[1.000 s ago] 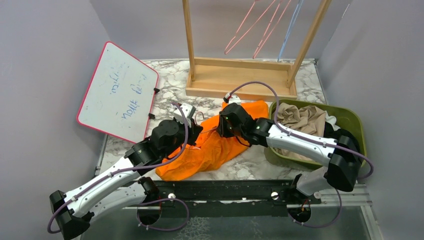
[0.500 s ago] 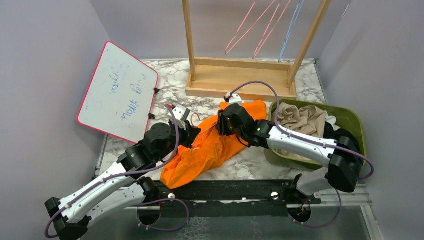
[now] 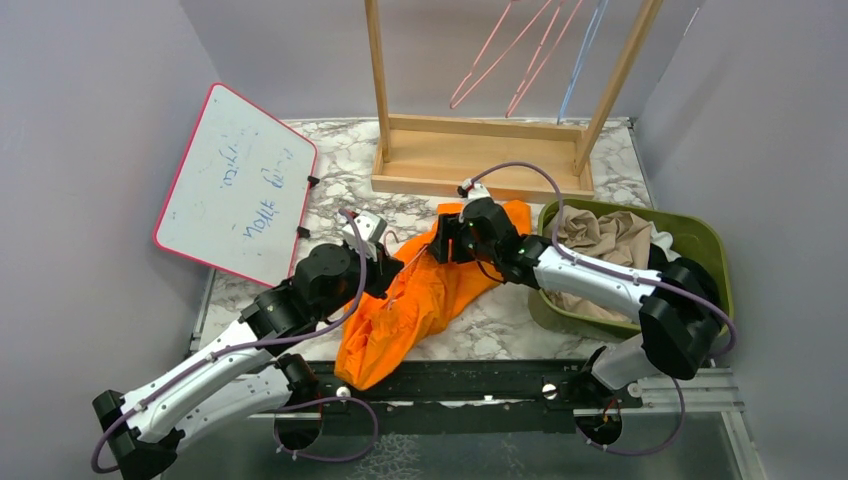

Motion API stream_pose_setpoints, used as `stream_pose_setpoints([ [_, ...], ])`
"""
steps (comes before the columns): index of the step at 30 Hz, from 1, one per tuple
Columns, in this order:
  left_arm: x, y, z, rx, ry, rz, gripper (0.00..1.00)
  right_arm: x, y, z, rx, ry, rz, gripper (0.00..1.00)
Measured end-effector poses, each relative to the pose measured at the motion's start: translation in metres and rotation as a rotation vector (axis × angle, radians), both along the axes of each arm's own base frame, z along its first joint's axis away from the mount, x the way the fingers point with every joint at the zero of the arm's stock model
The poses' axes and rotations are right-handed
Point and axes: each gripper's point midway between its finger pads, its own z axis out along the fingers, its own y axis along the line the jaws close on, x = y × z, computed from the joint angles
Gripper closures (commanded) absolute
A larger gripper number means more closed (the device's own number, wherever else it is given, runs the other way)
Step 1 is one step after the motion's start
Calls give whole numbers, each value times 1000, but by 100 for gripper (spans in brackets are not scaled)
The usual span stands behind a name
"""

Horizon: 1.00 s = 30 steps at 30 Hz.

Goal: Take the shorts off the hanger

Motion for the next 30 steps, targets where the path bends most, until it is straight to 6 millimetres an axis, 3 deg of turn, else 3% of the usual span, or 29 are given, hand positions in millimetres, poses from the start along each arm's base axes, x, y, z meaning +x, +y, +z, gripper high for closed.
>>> stream_pose_setpoints([
  [6, -4, -2, 0, -7, 8, -25, 100, -4, 22, -1, 107, 1, 112, 38],
  [11, -10, -1, 8, -35, -2, -40, 100, -5, 33, -2, 153, -9, 151, 57],
  [18, -16, -3, 7, -45, 18, -68, 100, -7, 31, -5, 203, -79, 154, 98],
  [30, -20, 2, 17, -73, -8, -67, 100, 21, 9, 22, 132, -201, 32, 99],
])
